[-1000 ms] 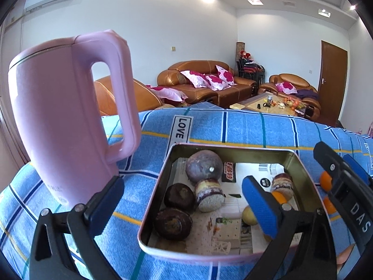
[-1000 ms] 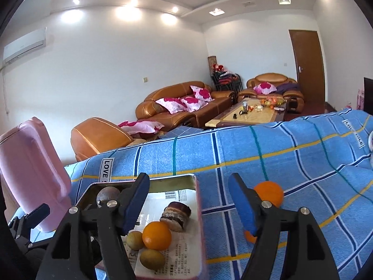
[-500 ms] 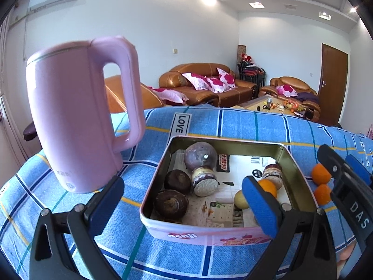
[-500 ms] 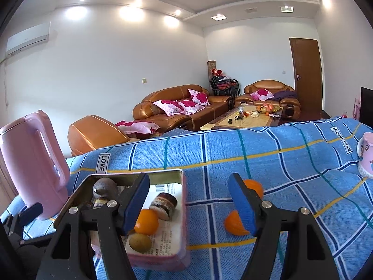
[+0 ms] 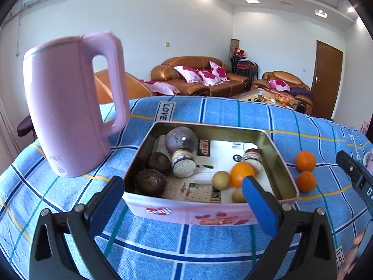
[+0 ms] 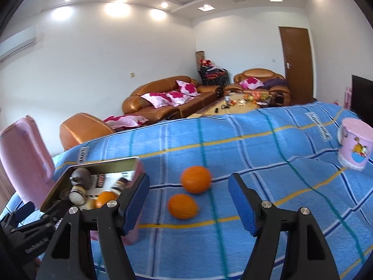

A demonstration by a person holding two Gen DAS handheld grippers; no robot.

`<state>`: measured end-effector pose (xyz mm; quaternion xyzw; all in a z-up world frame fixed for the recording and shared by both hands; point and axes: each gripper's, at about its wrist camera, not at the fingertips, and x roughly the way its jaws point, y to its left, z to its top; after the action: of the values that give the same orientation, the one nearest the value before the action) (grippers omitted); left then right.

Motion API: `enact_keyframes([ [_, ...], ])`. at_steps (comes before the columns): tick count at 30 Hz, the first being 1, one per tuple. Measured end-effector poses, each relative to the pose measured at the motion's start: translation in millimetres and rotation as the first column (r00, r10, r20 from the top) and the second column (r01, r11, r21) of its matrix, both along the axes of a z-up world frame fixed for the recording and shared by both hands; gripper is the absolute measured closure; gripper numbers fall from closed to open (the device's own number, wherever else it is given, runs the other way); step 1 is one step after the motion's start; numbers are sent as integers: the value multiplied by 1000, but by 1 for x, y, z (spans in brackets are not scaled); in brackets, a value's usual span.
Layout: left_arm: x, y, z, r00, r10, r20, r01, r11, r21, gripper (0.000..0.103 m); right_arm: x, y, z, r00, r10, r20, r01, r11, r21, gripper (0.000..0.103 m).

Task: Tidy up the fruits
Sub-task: 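Move the right gripper away from the tin toward the two oranges, then grasp an orange with the right gripper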

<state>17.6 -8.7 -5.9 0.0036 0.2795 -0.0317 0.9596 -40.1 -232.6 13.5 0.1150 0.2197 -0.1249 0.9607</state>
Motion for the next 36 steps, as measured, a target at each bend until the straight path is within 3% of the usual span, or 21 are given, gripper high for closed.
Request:
enact_keyframes([
  [8, -18, -36, 2, 995, -97, 18, 96, 994, 52, 0, -9, -36, -4, 997, -48, -62, 48, 999, 8, 32],
  [13, -24, -61, 5, 984, -180, 14, 178, 980, 84, 0, -2, -50, -7, 991, -30, -132, 27, 999, -30, 32],
  [18, -21, -75, 7, 971, -239, -25, 240, 969, 54, 0, 21, -55, -7, 982, 75, -175, -78, 997, -9, 32],
  [25, -17, -81, 15, 971, -240, -16, 241, 969, 62, 0, 87, -45, -17, 930, 258, -263, -238, 966, 105, 32],
  [29, -13, -82, 13, 970, -242, -16, 242, 966, 85, 1, 111, -33, -32, 912, 251, -326, -244, 968, 62, 32],
  [33, -13, -89, 11, 967, -254, -11, 254, 961, 113, 1, 126, -33, -47, 882, 275, -384, -251, 962, 111, 46],
  [36, -13, -97, 9, 961, -278, -14, 277, 953, 121, 1, 122, -33, -46, 884, 282, -372, -261, 959, 108, 54],
])
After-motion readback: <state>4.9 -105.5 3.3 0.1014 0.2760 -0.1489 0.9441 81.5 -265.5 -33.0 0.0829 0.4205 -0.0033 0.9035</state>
